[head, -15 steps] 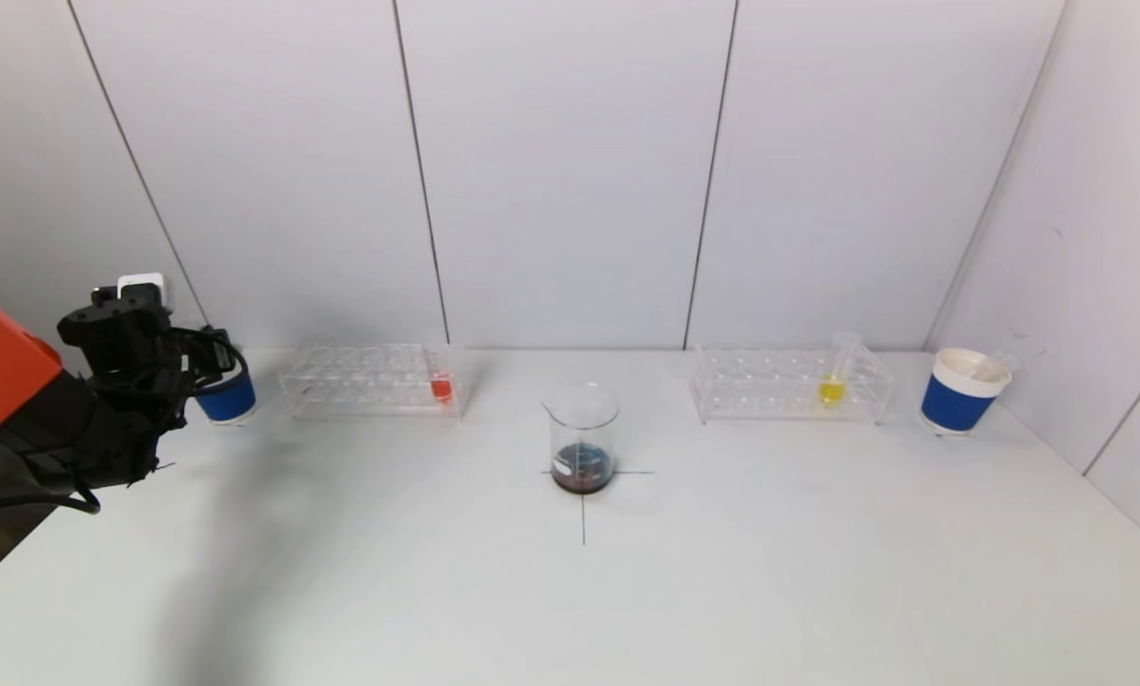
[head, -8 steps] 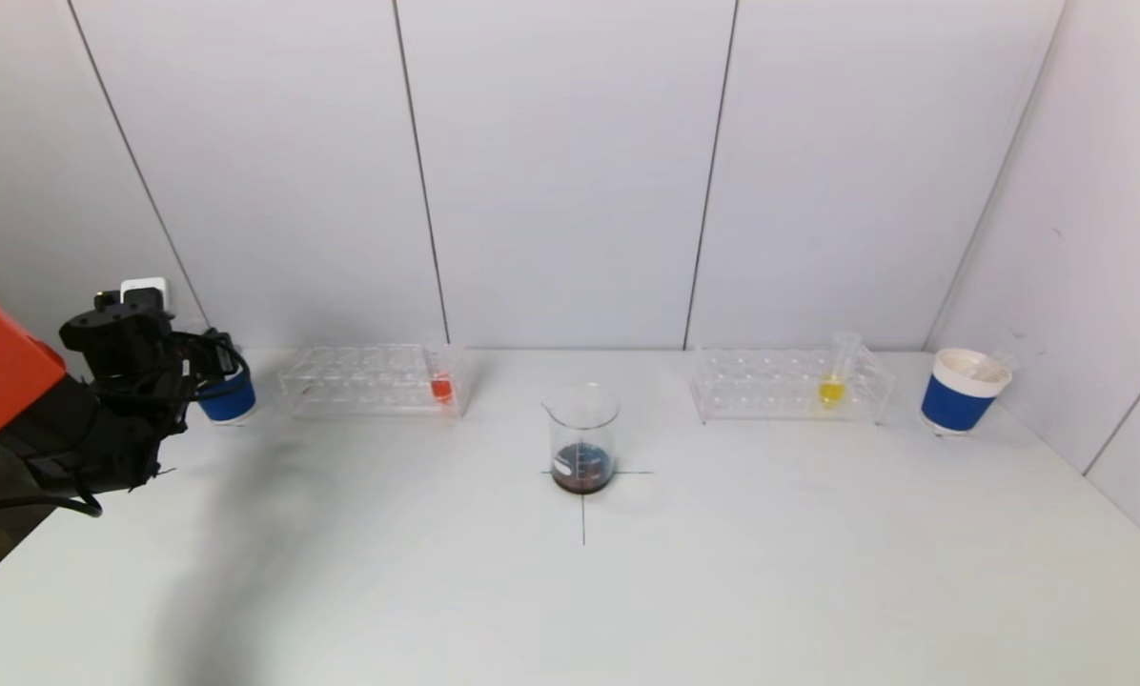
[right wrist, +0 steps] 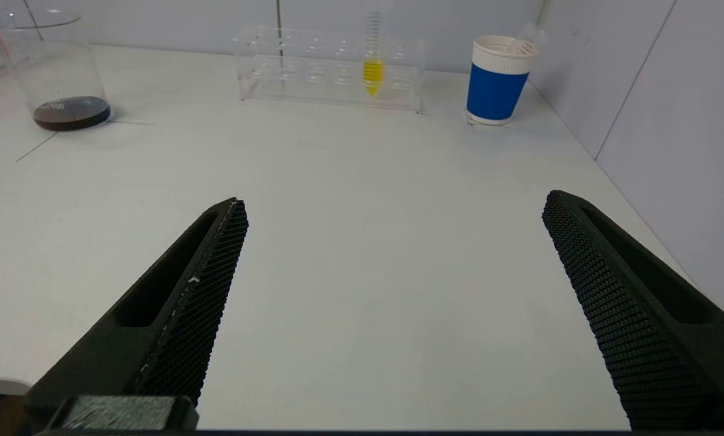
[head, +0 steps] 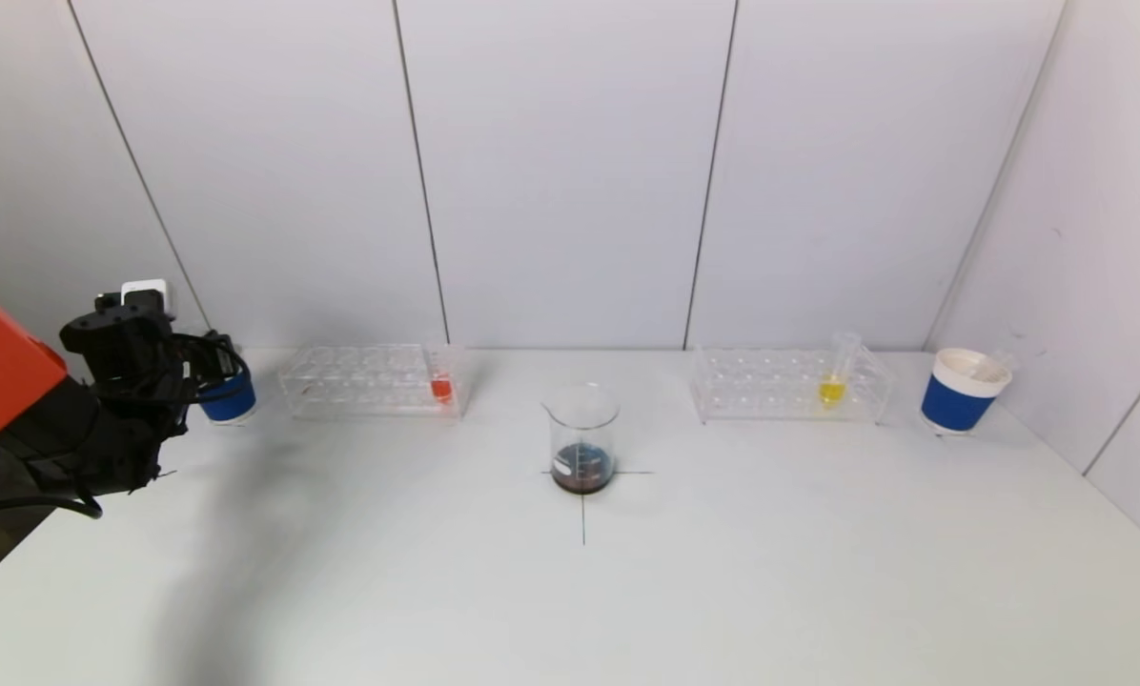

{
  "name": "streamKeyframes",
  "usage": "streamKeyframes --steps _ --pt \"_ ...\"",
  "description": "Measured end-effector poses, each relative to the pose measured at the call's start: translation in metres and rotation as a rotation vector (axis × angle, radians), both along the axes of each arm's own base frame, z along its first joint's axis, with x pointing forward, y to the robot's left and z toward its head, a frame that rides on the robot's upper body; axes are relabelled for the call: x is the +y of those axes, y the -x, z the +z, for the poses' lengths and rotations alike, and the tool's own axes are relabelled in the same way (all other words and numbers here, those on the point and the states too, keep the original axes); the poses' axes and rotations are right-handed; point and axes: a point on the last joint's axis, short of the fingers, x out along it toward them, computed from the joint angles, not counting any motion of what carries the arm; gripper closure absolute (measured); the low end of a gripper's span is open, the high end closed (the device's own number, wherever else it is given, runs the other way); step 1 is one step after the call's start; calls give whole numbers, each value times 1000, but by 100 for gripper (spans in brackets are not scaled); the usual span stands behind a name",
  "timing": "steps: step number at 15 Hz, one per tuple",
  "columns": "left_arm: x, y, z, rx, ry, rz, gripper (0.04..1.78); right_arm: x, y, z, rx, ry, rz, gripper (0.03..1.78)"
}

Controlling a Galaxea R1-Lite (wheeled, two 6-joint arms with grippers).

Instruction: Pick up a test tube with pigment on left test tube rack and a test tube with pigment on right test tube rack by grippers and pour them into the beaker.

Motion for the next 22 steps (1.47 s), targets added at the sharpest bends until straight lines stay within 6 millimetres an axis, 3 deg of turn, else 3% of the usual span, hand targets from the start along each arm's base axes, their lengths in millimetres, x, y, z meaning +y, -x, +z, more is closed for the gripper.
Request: streamKeyframes --steps 6,9,11,15,17,19,22 --pt "0 0 1 -1 0 -6 139 0 0 0 0 0 0 4" --pt "0 1 3 -18 -3 -13 129 0 0 0 0 0 0 4" --pt "0 1 3 -28 -5 -14 110 0 0 0 0 0 0 4" --pt "-1 2 2 -23 -4 -17 45 0 0 0 0 0 0 4" --pt "0 2 2 -23 -4 -16 23 0 0 0 0 0 0 4" --pt "0 2 3 -23 -4 -16 9 0 0 0 0 0 0 4" --pt "0 2 5 -38 -8 -16 6 0 0 0 0 0 0 4"
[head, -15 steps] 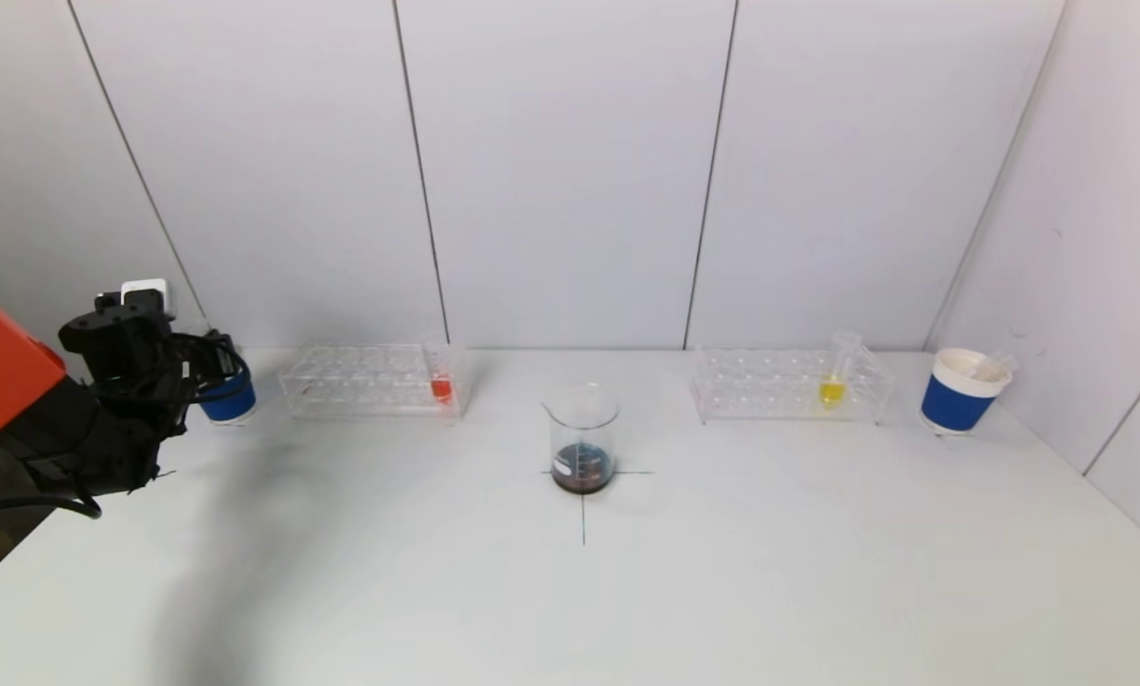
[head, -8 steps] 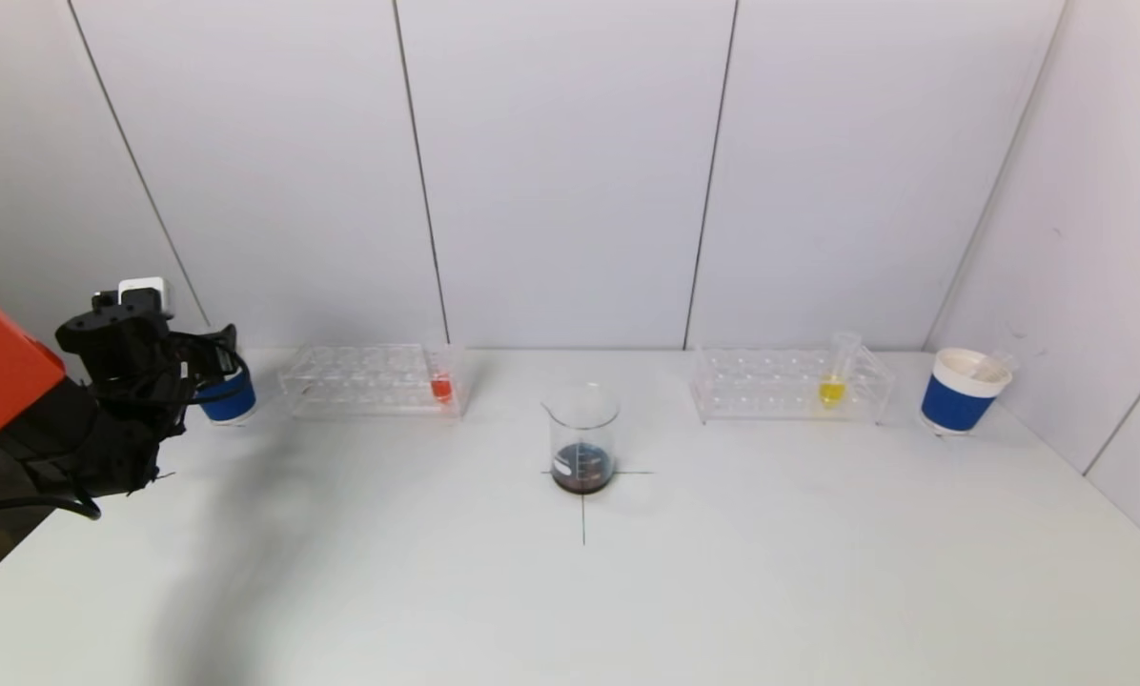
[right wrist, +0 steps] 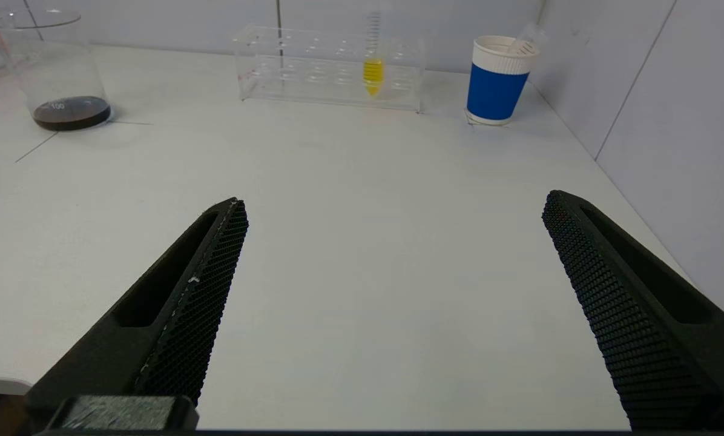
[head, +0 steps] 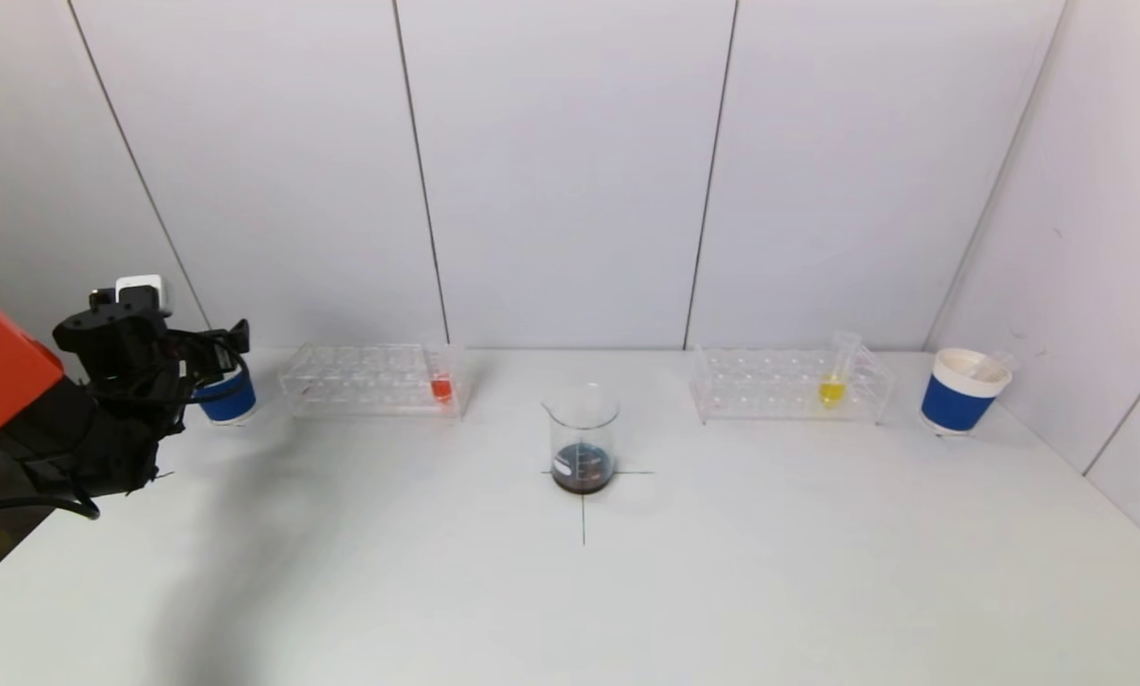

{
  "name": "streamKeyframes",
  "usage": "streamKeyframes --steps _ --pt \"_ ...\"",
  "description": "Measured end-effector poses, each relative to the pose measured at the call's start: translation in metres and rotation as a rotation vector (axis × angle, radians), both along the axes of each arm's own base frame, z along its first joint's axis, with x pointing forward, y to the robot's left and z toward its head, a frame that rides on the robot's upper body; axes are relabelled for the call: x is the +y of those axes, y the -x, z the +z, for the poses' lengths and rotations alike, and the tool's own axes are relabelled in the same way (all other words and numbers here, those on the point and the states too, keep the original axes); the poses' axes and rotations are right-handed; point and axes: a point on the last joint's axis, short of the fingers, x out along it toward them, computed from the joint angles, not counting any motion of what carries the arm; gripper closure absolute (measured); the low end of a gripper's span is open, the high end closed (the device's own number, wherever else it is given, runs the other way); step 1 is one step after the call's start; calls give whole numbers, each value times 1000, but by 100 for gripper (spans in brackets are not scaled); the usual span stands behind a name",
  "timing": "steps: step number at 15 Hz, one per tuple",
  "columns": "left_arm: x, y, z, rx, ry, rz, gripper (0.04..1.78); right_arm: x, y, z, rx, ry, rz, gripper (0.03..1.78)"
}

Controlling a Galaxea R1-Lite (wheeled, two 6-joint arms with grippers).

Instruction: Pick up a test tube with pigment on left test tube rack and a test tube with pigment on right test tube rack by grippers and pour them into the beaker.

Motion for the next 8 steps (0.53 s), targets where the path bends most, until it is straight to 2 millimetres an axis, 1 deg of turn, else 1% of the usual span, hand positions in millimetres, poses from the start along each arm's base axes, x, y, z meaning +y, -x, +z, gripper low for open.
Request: streamKeyframes --steps 5,8 --pt "-1 3 8 -12 -7 -1 6 0 0 0 0 0 0 4" --pt "-7 11 25 -33 -19 -9 6 0 0 0 0 0 0 4"
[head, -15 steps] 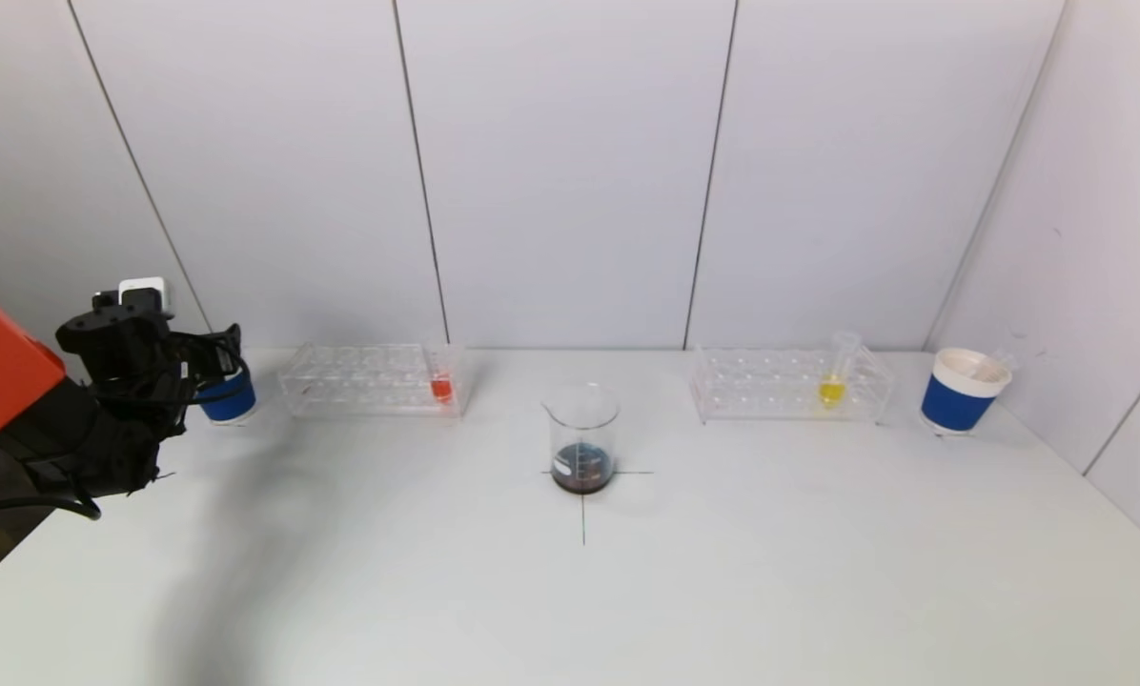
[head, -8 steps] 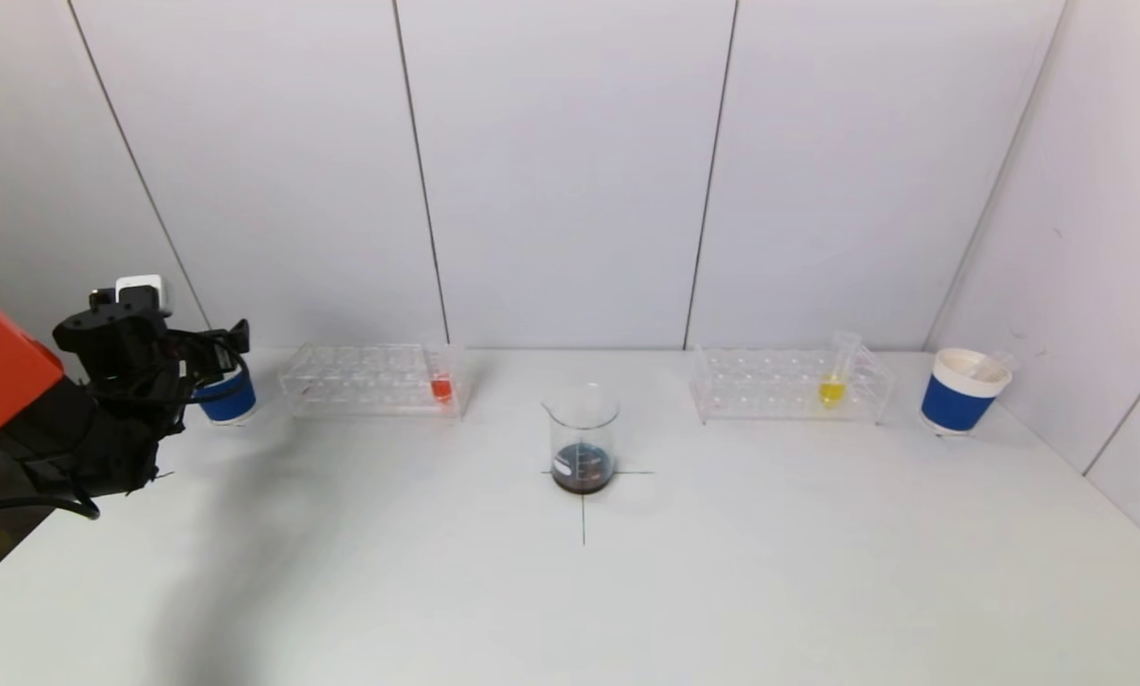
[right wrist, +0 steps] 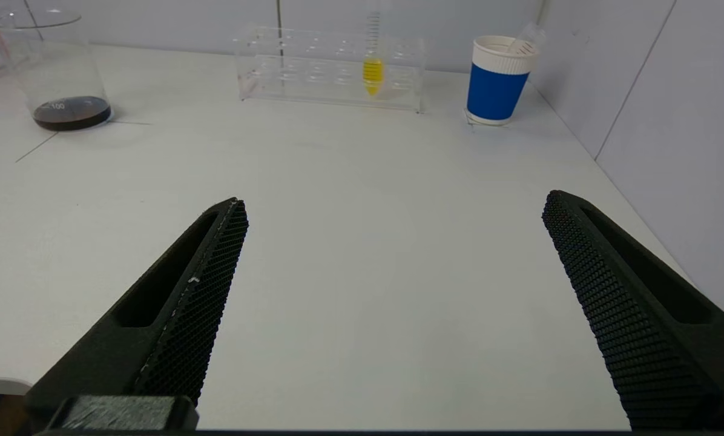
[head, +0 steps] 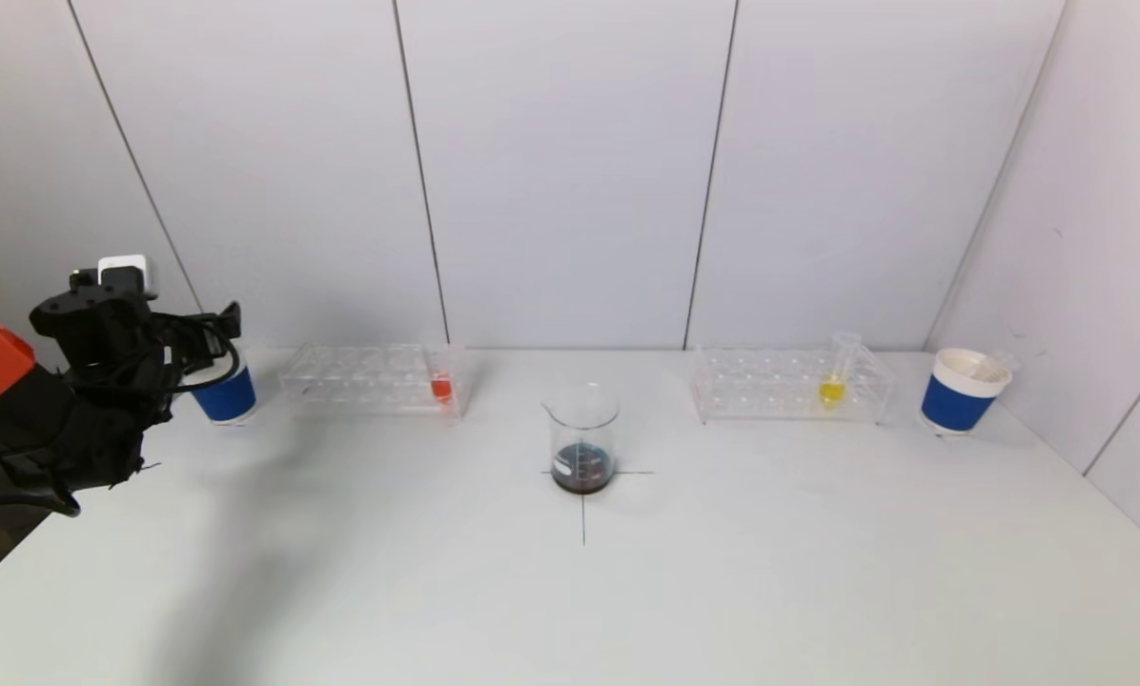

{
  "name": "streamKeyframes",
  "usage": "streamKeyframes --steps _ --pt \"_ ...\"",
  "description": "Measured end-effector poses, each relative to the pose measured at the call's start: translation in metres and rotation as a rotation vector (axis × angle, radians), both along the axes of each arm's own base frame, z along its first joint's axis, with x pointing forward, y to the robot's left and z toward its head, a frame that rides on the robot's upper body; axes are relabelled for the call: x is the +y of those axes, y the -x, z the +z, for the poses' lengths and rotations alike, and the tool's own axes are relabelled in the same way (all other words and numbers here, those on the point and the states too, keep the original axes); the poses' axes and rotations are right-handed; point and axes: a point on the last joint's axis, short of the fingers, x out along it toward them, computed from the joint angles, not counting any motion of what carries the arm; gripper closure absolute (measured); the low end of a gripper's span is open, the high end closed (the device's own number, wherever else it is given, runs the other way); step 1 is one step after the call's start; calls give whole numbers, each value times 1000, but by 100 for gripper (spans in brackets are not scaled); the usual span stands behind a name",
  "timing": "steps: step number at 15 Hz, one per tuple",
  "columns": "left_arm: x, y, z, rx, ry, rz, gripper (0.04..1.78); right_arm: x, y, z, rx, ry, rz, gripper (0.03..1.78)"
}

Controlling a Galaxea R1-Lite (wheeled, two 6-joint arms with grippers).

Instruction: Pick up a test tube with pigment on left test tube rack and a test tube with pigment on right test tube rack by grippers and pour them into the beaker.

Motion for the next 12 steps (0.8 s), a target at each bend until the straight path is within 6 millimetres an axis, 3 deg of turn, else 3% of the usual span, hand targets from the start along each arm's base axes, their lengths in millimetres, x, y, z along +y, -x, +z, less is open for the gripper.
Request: streamKeyframes --steps 3,6,8,12 --pt "-15 18 28 -40 -11 -25 6 0 0 0 0 0 0 4" --pt "-40 52 66 -89 -20 -74 6 0 0 0 0 0 0 4" --pt "-60 85 96 -128 -23 -118 6 0 0 0 0 0 0 4" --pt "-89 176 148 -205 -25 -193 6 0 0 0 0 0 0 4"
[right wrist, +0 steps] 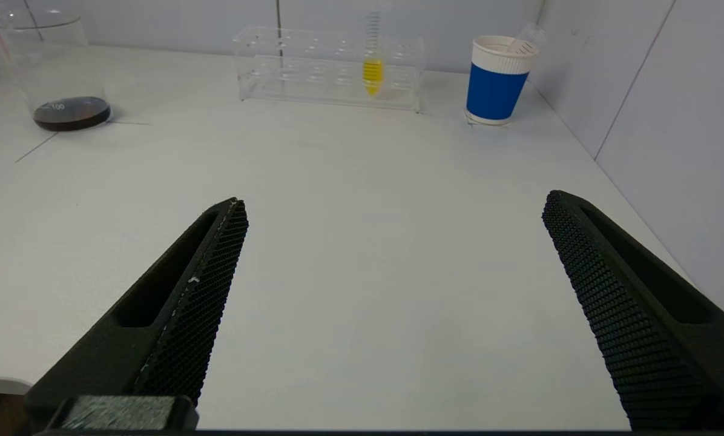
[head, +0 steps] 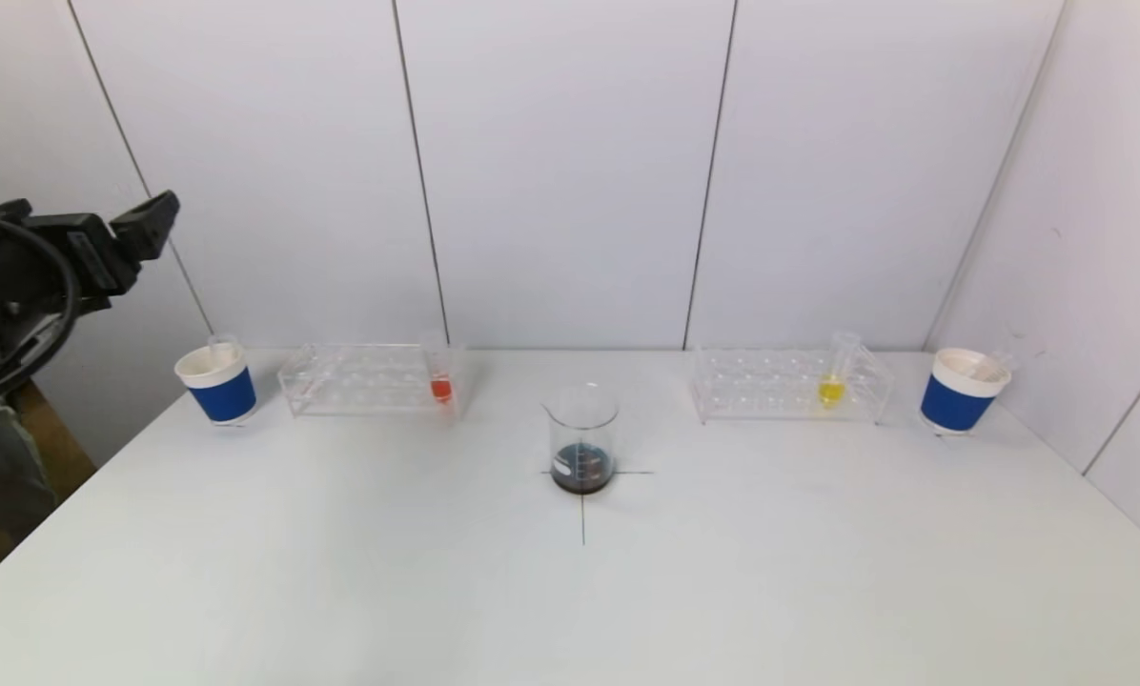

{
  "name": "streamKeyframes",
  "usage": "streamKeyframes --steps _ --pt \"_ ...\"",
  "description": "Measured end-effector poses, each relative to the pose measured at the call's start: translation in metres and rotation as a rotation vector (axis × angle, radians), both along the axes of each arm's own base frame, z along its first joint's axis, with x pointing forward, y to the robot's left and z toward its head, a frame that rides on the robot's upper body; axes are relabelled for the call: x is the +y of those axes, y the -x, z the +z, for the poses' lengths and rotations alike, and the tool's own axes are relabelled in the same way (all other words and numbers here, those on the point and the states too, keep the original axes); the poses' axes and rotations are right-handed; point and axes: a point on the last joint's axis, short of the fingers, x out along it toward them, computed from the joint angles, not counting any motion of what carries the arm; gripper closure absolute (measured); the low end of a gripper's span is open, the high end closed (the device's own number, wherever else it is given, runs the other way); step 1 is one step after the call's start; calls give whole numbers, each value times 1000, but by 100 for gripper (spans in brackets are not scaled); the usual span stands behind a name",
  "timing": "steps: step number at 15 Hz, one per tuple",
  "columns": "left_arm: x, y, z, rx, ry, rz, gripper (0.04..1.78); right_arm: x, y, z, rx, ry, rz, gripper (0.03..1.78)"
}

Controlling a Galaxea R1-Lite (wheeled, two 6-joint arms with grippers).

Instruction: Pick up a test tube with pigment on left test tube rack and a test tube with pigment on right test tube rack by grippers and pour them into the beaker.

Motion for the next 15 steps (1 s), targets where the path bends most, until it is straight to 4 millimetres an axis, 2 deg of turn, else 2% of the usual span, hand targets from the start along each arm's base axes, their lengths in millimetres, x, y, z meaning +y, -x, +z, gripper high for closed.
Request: streamKeyframes --steps 2,4,8,10,12,15 --pt "-6 50 13 -14 6 -19 6 0 0 0 0 0 0 4" --pt "-10 106 15 -22 10 -32 6 0 0 0 0 0 0 4" --pt "-13 195 -8 -15 10 -58 6 0 0 0 0 0 0 4" --pt "-13 230 -30 21 10 -70 6 0 0 0 0 0 0 4" --pt "-14 255 -54 55 8 -77 6 0 0 0 0 0 0 4" --pt "-14 273 -84 80 1 -95 6 0 0 0 0 0 0 4"
